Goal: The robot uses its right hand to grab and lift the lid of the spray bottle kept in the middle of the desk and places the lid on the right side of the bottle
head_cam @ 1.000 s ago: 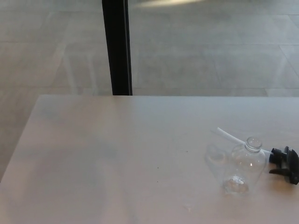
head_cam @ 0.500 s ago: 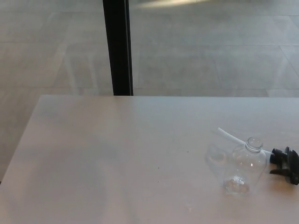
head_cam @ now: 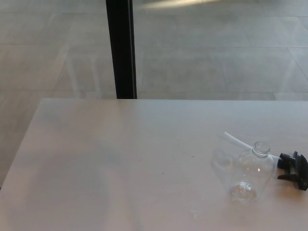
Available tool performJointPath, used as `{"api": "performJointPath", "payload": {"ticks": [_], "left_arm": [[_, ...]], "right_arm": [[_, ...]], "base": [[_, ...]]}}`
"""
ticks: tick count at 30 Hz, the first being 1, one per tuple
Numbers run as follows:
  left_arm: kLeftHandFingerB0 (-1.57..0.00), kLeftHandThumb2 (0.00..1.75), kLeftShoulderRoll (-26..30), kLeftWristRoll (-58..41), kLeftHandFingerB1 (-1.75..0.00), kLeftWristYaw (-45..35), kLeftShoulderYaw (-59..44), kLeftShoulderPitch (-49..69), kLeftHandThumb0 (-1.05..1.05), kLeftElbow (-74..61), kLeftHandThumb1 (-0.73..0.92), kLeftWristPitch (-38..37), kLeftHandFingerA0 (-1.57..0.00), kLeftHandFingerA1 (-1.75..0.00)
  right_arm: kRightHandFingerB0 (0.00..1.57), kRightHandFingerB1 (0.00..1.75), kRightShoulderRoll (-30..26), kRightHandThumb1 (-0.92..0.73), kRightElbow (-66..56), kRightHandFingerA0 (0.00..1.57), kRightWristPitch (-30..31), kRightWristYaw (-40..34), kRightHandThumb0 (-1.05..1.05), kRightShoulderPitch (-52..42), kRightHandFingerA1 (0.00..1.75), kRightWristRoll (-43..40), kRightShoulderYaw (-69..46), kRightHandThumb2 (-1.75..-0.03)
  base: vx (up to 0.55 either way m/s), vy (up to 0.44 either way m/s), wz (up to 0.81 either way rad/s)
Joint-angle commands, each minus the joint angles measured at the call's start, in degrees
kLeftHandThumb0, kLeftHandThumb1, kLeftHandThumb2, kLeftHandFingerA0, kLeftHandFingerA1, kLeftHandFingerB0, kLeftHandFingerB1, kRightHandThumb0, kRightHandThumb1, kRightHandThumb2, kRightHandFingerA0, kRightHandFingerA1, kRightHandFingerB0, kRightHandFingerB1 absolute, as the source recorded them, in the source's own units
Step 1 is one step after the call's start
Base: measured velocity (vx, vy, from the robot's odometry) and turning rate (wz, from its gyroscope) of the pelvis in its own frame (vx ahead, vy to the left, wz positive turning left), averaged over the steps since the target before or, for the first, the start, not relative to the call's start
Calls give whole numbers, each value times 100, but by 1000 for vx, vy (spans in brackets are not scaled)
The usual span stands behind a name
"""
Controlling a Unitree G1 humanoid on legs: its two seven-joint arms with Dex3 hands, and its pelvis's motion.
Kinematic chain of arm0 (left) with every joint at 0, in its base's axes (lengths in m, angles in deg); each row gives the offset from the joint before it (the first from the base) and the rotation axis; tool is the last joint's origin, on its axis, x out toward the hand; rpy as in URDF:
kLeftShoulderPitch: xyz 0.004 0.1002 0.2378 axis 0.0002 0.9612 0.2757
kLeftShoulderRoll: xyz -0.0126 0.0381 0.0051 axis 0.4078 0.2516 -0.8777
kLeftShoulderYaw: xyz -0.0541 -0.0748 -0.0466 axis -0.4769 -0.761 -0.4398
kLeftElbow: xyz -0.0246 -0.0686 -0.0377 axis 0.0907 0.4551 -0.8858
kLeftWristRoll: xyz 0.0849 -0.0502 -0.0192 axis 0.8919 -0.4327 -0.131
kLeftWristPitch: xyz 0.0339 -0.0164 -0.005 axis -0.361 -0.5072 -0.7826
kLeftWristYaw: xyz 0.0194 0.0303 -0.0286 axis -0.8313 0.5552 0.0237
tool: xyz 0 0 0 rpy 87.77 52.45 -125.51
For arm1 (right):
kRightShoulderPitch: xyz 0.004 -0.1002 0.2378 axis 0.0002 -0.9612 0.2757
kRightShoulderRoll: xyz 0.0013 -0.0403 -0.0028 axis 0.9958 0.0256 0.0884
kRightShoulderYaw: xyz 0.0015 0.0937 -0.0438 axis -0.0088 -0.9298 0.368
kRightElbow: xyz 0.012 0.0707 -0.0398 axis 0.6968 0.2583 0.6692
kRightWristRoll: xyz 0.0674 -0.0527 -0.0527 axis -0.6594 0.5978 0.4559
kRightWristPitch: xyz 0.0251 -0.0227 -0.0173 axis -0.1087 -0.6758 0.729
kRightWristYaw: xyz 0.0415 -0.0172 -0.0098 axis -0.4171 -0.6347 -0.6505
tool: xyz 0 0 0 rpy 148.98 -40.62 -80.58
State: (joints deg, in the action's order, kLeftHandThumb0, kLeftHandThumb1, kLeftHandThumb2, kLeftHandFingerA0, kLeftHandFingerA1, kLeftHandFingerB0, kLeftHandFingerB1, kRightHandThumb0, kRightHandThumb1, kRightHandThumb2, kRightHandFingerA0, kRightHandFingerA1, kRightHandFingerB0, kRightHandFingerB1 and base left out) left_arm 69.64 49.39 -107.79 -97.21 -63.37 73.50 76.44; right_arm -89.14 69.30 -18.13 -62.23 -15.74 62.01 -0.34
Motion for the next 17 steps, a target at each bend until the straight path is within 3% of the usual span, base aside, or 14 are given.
{"api": "performJointPath", "payload": {"ticks": [1, 3, 4, 5, 6, 8, 9, 10, 17], "left_arm": [[-23, 98, 55, -169, -105, 8, -132, -1, -98, 14, 36, 123, -51, -123], [-24, 98, 54, -103, -102, 29, -79, 23, -99, 4, 36, 82, -52, -119], [-28, 110, 51, -103, -89, 47, -73, 17, -99, 10, 30, 82, -60, -108], [-27, 115, 47, -120, -87, 31, -81, 29, -97, 2, 37, 77, -62, -108], [-11, 116, 43, -160, -79, -8, -111, 25, -97, 12, 36, 86, -56, -106], [-11, 116, 42, -175, -79, -21, -122, 20, -97, 18, 36, 91, -56, -106], [-14, 92, 53, -206, -107, -39, -153, 2, -104, 24, 41, 106, -46, -123], [-19, 96, 54, -204, -96, -35, -154, -4, -103, 19, 44, 108, -49, -114], [-19, 92, 90, -179, -99, 21, -134, -73, -102, 58, 53, 162, -47, -115]], "right_arm": [[19, 38, -129, -60, -95, 13, 14, 242, -63, -70, 66, -264, 250, -58], [15, 37, -224, -61, -23, 9, -73, 327, -65, -108, 62, -170, 448, -59], [17, 36, -260, -61, 8, 10, -118, 355, -65, -132, 63, -157, 518, -58], [16, 37, -262, -61, -8, 9, -122, 349, -65, -158, 64, -191, 550, -58], [16, 37, -258, -60, -45, 8, -95, 332, -65, -185, 63, -217, 579, -58], [16, 37, -270, -60, -53, 8, -90, 316, -65, -204, 63, -261, 625, -58], [16, 36, -271, -60, -65, 8, -36, 332, -65, -197, 64, -306, 644, -59], [16, 36, -284, -61, -39, 8, -59, 336, -66, -196, 63, -312, 669, -59], [16, 38, -254, -61, -158, 8, -96, 342, -69, -292, 66, -361, 771, -58]], "base": [[0, 0, 0], [0, 0, 0], [0, 0, 0], [0, 0, 0], [0, 0, 0], [0, 0, 0], [0, 0, 0], [0, 0, 0], [0, 0, 0]]}}
